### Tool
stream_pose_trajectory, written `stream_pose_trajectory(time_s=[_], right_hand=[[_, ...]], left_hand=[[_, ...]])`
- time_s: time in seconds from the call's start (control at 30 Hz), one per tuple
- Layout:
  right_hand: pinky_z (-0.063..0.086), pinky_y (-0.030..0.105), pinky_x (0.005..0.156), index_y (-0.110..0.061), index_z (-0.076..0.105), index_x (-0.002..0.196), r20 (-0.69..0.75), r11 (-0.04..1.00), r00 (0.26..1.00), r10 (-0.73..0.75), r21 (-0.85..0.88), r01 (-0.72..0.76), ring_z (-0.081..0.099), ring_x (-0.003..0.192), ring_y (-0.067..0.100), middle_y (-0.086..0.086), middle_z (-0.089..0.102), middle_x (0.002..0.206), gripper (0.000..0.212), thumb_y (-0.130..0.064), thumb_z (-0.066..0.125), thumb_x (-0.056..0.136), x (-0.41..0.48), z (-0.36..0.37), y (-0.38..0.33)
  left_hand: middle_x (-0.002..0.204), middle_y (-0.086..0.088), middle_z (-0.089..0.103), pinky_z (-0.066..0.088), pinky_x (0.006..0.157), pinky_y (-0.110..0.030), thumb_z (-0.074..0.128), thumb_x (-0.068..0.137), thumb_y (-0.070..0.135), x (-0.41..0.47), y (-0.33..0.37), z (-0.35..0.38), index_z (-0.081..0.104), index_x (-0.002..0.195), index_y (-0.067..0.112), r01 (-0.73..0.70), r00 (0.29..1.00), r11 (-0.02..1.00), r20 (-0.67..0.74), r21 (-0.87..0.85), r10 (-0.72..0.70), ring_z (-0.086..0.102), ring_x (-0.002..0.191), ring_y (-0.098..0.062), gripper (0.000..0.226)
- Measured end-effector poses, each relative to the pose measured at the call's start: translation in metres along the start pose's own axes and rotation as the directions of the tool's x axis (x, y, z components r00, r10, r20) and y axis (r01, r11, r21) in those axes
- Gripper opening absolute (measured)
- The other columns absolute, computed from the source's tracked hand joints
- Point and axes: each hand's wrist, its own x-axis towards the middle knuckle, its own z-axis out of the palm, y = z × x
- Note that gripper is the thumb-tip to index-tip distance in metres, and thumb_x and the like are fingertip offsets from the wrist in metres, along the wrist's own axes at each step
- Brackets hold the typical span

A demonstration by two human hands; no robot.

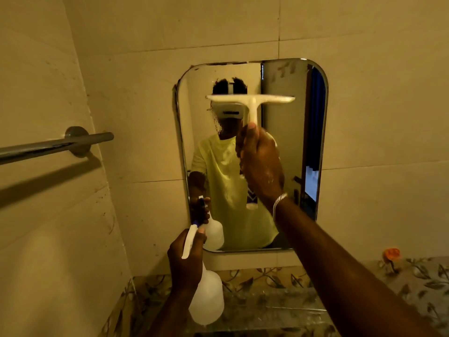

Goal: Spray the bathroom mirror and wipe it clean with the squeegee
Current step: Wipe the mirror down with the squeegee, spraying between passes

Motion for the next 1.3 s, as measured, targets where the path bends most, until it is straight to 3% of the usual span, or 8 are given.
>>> stream_pose_trajectory(time_s=[0.17, 0.37, 0.47, 0.57, 0.7, 0.87, 1.13, 1.3], right_hand=[[0.040, 0.017, 0.046, -0.022, 0.062, 0.087, 0.028, 0.987, 0.987, 0.157, 0.042, -0.158, 0.049, 0.050, 0.005, -0.004, 0.052, 0.061, 0.038, -0.042, 0.038, 0.110, -0.101, -0.001, 0.081], [0.045, 0.021, 0.048, -0.021, 0.066, 0.079, 0.042, 0.855, 0.854, 0.518, -0.058, -0.516, 0.059, 0.053, 0.024, 0.011, 0.065, 0.066, 0.057, -0.067, 0.036, 0.093, -0.232, -0.024, 0.162], [0.052, 0.023, 0.069, -0.022, 0.078, 0.101, 0.022, 0.732, 0.737, 0.676, -0.143, -0.667, 0.072, 0.084, 0.020, -0.005, 0.076, 0.077, 0.046, -0.050, 0.042, 0.103, -0.269, -0.036, 0.185], [0.054, 0.041, 0.095, -0.016, 0.079, 0.107, -0.057, 0.640, 0.658, 0.751, -0.179, -0.747, 0.071, 0.104, 0.036, 0.014, 0.078, 0.101, 0.040, -0.040, 0.048, 0.107, -0.286, -0.043, 0.196], [0.058, 0.048, 0.075, -0.021, 0.075, 0.083, -0.047, 0.690, 0.698, 0.714, -0.125, -0.713, 0.070, 0.074, 0.027, 0.007, 0.072, 0.071, 0.041, -0.046, 0.051, 0.104, -0.272, -0.047, 0.166], [0.038, 0.021, 0.039, -0.011, 0.060, 0.079, 0.113, 0.855, 0.866, 0.488, 0.139, -0.500, 0.045, 0.044, 0.012, -0.001, 0.052, 0.054, 0.047, -0.044, 0.040, 0.107, -0.177, -0.045, 0.074], [0.047, 0.022, 0.045, 0.006, 0.060, 0.109, -0.002, 0.963, 0.994, 0.105, 0.251, -0.102, 0.054, 0.054, 0.015, 0.018, 0.056, 0.072, 0.051, -0.037, 0.034, 0.113, -0.009, -0.006, -0.043], [0.061, 0.057, 0.081, -0.004, 0.062, 0.104, -0.073, 0.976, 0.989, 0.132, 0.182, -0.117, 0.069, 0.085, 0.038, 0.027, 0.070, 0.099, 0.048, -0.039, 0.031, 0.113, 0.038, 0.036, -0.058]], left_hand=[[0.075, -0.006, 0.072, 0.053, 0.063, -0.010, 0.060, 0.088, 0.035, -0.003, -0.002, -0.001, 0.075, 0.091, 0.002, -0.047, 0.998, 0.999, 0.033, -0.016, 0.048, 0.069, 0.072, -0.015, 0.036], [0.074, 0.000, 0.073, 0.053, 0.062, -0.012, 0.059, 0.090, 0.038, -0.004, -0.001, -0.009, 0.073, 0.089, 0.011, -0.033, 0.999, 0.999, 0.039, -0.018, 0.034, 0.070, 0.075, -0.010, 0.030], [0.071, 0.000, 0.071, 0.053, 0.060, -0.012, 0.059, 0.090, 0.038, -0.005, 0.001, -0.015, 0.071, 0.085, 0.015, -0.031, 0.999, 1.000, 0.021, 0.002, 0.031, 0.069, 0.073, -0.011, 0.026], [0.069, 0.000, 0.070, 0.053, 0.060, -0.013, 0.060, 0.090, 0.037, -0.009, 0.002, -0.017, 0.071, 0.084, 0.016, -0.020, 1.000, 1.000, 0.014, 0.004, 0.020, 0.068, 0.072, -0.011, 0.024], [0.071, -0.002, 0.071, 0.053, 0.062, -0.010, 0.058, 0.090, 0.038, -0.013, 0.002, -0.019, 0.073, 0.084, 0.009, -0.030, 0.999, 1.000, 0.017, -0.001, 0.030, 0.069, 0.075, -0.012, 0.033], [0.071, -0.003, 0.072, 0.053, 0.061, -0.011, 0.059, 0.090, 0.036, -0.016, 0.007, -0.019, 0.073, 0.084, 0.008, -0.048, 0.999, 0.999, 0.020, -0.004, 0.048, 0.070, 0.073, -0.012, 0.031], [0.072, -0.001, 0.072, 0.053, 0.063, -0.010, 0.060, 0.090, 0.030, -0.011, 0.018, -0.023, 0.072, 0.085, 0.011, -0.079, 0.997, 0.997, 0.007, -0.023, 0.079, 0.069, 0.074, -0.009, 0.023], [0.064, -0.007, 0.067, 0.052, 0.056, -0.018, 0.064, 0.090, 0.026, -0.007, 0.013, -0.029, 0.073, 0.080, 0.006, -0.057, 0.998, 0.998, -0.027, 0.000, 0.057, 0.065, 0.068, -0.016, 0.024]])
